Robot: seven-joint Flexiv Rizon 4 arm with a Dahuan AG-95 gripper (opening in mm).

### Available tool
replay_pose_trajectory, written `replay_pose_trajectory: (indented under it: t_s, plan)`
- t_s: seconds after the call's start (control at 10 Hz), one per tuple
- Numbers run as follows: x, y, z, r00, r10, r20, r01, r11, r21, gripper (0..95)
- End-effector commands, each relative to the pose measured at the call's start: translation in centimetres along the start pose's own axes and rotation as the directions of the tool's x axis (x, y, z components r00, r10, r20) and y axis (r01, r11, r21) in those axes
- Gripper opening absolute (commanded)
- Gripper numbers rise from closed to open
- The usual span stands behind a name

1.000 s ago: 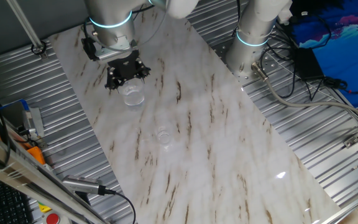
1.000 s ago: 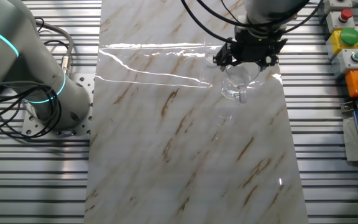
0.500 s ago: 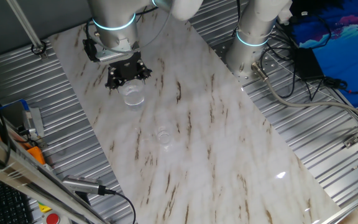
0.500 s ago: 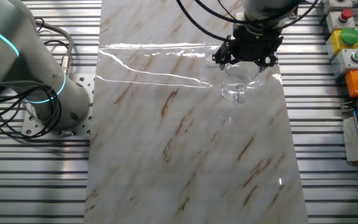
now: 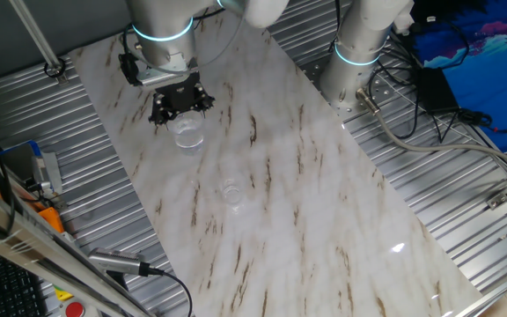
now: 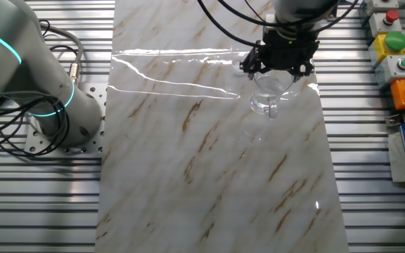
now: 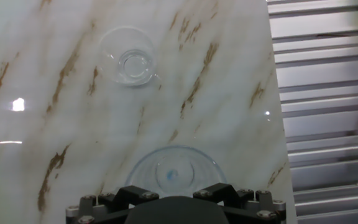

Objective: Pour the water from one cup into another empty cup

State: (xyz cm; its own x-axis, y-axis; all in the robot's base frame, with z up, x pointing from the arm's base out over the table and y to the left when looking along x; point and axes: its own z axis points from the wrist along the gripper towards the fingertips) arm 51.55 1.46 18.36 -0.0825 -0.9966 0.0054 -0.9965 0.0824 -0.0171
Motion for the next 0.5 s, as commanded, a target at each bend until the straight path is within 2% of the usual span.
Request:
replay_pose_trajectory:
  t_s: [0.1, 0.2, 0.4, 0.5]
  plan:
    - [1.61, 0.96, -0.91, 1.0, 0.0, -0.018, 0.0, 1.0, -0.002, 0.0]
    - [2.16, 1.47, -1.08, 1.0, 0.002, -0.02, -0.002, 1.0, -0.005, 0.0]
    - [2.06, 1.94, -0.62, 0.999, 0.039, -0.034, -0.039, 0.999, -0.003, 0.0]
    - [1.64, 1.81, -0.18, 0.996, 0.06, -0.059, -0.06, 0.998, 0.002, 0.0]
